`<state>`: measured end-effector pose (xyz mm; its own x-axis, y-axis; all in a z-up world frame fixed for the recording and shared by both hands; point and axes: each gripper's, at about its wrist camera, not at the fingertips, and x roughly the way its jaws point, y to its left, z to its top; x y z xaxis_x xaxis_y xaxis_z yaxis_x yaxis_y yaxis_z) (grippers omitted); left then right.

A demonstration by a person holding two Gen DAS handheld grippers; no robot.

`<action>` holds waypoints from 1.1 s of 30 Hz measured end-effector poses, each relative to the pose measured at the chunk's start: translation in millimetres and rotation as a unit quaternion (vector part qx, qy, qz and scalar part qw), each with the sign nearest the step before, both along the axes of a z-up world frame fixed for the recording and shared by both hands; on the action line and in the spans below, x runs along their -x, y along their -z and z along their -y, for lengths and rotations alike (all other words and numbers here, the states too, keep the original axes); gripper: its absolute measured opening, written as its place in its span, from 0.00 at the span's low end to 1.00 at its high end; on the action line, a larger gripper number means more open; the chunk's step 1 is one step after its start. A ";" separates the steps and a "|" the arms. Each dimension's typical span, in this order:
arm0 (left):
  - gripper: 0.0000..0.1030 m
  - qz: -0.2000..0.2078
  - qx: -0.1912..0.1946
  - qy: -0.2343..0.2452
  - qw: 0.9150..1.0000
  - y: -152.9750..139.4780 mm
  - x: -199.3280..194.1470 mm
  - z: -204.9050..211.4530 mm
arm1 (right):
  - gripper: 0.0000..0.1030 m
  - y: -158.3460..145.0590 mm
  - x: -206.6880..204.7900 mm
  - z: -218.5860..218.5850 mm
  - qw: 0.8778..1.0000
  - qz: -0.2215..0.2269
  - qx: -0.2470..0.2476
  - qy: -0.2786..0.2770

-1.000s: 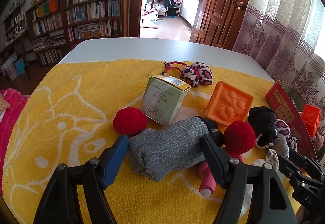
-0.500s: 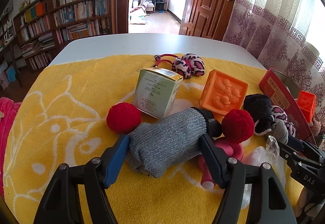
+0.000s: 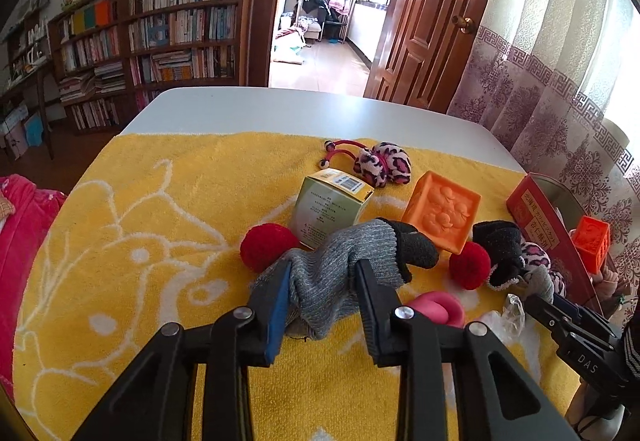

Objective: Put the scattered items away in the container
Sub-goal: 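Grasp the grey sock with the left tool while the right tool grasps the grey sock ball, then carry the grey sock and grey sock ball into the red tin and release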

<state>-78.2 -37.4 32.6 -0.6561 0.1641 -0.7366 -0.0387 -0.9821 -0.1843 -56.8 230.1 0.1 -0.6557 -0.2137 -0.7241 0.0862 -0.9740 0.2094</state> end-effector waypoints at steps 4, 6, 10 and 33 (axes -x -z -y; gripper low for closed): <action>0.32 -0.015 -0.008 -0.007 1.000 -9.2 -4.0 4.4 | 0.44 -3.3 -1.9 0.0 1.000 -0.007 0.007 0.001; 0.32 -0.015 -0.012 -0.010 1.000 -10.3 -4.2 4.1 | 0.44 -5.4 -3.5 0.1 1.000 -0.010 0.009 0.001; 0.32 -0.022 -0.013 -0.008 1.000 -16.6 -6.4 -1.5 | 0.44 -13.1 -8.2 -1.4 1.000 -0.025 0.013 0.003; 0.32 -0.075 0.009 0.088 0.993 -68.2 -26.2 -98.6 | 0.44 -74.4 -73.4 -111.3 0.984 -0.119 0.025 0.133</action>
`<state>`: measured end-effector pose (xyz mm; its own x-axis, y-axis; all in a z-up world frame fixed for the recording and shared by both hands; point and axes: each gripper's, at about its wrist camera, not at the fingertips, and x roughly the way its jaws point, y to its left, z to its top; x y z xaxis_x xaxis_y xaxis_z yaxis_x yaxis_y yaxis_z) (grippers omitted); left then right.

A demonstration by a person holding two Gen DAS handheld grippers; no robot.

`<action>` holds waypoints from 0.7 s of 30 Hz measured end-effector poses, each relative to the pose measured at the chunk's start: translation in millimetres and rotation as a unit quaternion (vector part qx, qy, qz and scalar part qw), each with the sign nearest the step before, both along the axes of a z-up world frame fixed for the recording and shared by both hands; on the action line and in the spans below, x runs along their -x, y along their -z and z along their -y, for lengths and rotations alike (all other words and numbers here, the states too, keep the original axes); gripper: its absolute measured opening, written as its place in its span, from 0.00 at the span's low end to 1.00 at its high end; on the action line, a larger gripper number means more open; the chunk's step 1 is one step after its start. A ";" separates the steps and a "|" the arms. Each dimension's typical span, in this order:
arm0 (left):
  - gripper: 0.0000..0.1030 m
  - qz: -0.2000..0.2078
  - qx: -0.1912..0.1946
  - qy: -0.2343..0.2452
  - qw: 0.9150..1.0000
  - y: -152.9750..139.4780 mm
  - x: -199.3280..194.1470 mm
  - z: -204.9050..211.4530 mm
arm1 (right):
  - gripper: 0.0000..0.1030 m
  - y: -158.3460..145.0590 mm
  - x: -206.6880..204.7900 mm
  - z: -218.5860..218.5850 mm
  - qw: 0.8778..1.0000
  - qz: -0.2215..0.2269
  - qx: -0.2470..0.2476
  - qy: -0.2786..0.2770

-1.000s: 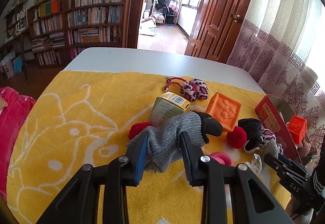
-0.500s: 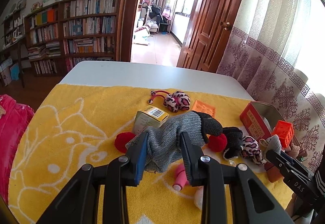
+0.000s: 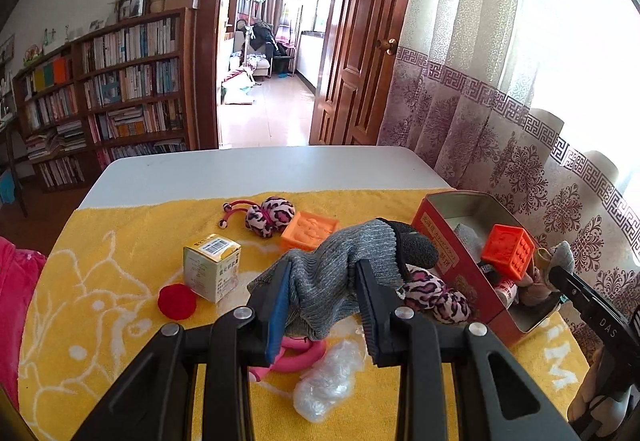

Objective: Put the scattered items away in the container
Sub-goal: 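Carry the grey sock and grey sock ball into the red tin and release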

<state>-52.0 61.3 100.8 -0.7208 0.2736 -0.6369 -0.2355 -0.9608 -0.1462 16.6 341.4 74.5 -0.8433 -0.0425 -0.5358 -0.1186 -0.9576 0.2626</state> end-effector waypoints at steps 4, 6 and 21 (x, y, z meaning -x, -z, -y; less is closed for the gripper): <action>0.32 -0.003 0.007 0.021 1.000 -5.8 0.2 -23.1 | 0.44 7.4 1.7 -15.6 1.000 0.011 0.003 0.010; 0.32 -0.003 0.008 0.031 0.999 -9.1 1.4 -33.6 | 0.46 11.5 4.2 -18.7 1.000 0.017 0.003 0.010; 0.32 0.001 0.017 0.083 0.996 -15.2 29.7 -111.4 | 0.68 18.5 -1.2 -28.4 0.998 -0.024 -0.018 0.057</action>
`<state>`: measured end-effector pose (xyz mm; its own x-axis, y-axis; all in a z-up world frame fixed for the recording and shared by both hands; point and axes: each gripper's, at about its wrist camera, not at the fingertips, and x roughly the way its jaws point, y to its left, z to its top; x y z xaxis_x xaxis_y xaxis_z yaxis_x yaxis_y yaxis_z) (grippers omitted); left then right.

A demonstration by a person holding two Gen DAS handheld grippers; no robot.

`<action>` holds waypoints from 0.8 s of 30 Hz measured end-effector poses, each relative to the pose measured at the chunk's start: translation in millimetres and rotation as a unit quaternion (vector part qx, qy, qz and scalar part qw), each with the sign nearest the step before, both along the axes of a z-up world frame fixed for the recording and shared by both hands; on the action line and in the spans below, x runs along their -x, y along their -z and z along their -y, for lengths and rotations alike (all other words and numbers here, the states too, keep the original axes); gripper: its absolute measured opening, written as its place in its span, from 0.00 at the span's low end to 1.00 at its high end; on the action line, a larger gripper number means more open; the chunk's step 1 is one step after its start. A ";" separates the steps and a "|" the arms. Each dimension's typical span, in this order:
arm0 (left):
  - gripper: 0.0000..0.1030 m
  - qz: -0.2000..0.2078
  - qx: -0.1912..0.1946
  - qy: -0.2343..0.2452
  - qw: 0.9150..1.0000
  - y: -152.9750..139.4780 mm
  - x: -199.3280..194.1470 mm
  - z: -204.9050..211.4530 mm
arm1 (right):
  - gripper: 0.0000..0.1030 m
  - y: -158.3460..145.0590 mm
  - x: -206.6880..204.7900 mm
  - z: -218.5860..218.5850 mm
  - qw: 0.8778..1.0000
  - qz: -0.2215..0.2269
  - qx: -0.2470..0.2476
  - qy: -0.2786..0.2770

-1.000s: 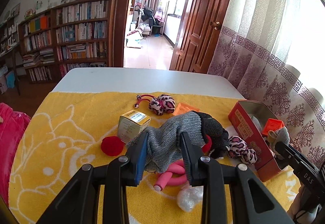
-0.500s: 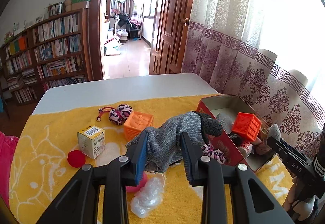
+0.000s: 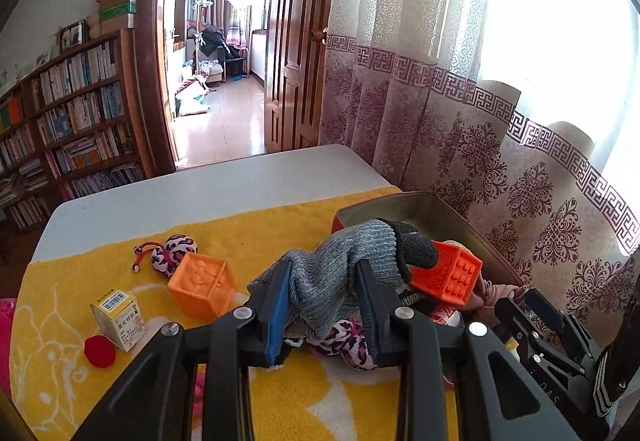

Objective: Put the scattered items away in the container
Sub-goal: 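Carry the grey sock and grey sock ball into the red tin and release, then move both tools back over the remaining items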

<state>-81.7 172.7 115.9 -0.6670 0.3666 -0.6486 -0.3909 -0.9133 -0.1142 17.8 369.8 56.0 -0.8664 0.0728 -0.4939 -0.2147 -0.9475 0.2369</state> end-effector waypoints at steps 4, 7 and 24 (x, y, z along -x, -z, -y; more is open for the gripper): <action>0.32 0.012 -0.004 0.018 1.000 3.9 15.7 -25.7 | 0.68 2.0 1.0 1.7 1.000 0.000 0.003 -0.006; 0.32 0.019 -0.008 0.031 0.999 5.6 26.7 -45.1 | 0.68 3.4 1.1 4.5 1.000 0.000 0.002 -0.013; 0.58 -0.007 -0.008 0.036 0.999 11.5 53.1 -83.5 | 0.68 7.6 1.7 1.6 1.000 0.005 0.013 -0.015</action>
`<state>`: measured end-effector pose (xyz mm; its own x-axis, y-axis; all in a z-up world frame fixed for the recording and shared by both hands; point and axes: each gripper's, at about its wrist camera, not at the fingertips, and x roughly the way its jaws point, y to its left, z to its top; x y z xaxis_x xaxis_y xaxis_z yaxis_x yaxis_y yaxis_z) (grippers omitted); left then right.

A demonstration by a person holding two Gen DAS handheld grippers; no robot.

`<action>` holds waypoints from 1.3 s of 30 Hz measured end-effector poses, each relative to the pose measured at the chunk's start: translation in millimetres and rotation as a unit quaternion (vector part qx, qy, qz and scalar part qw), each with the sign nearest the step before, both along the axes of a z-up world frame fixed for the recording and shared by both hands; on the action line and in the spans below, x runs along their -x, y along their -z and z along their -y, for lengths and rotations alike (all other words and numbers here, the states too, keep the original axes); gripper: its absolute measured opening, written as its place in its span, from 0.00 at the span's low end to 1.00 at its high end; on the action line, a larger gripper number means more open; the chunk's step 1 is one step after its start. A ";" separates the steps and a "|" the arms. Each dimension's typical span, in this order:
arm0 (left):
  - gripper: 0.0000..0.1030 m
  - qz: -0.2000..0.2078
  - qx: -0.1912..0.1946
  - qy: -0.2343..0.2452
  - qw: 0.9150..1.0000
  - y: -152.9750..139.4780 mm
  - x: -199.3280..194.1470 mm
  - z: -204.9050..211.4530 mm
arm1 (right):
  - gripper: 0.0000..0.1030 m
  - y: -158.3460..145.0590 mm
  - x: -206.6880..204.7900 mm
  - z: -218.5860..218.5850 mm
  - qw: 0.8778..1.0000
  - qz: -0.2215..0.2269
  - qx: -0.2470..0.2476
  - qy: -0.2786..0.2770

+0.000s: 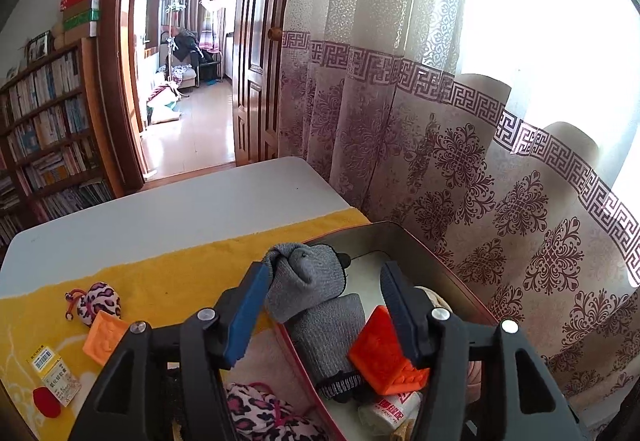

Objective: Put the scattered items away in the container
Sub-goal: 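Move both tools back over the remaining items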

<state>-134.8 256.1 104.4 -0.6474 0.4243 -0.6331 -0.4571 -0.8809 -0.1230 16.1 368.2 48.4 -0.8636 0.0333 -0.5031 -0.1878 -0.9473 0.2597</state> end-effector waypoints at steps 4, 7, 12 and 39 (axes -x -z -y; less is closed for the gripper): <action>0.58 0.001 0.000 -0.013 1.000 1.0 -2.8 14.9 | 0.68 0.4 -0.5 0.6 1.000 0.000 -0.001 0.000; 0.58 0.005 0.001 -0.026 1.000 3.0 -3.6 27.5 | 0.68 1.0 -0.4 0.2 1.000 0.000 0.000 0.000; 0.58 0.011 0.005 -0.044 0.999 7.4 -7.3 49.4 | 0.68 2.1 0.6 -0.8 1.000 0.003 0.001 0.002; 0.59 0.067 0.021 -0.240 0.968 55.0 -20.2 255.1 | 0.68 7.2 1.6 6.3 0.999 0.011 -0.036 0.026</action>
<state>-114.6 1.0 49.4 -0.6744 0.0665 -0.7354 0.0242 -0.9934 -0.1120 14.5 361.9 41.2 -0.8484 0.1156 -0.5166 -0.2428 -0.9522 0.1856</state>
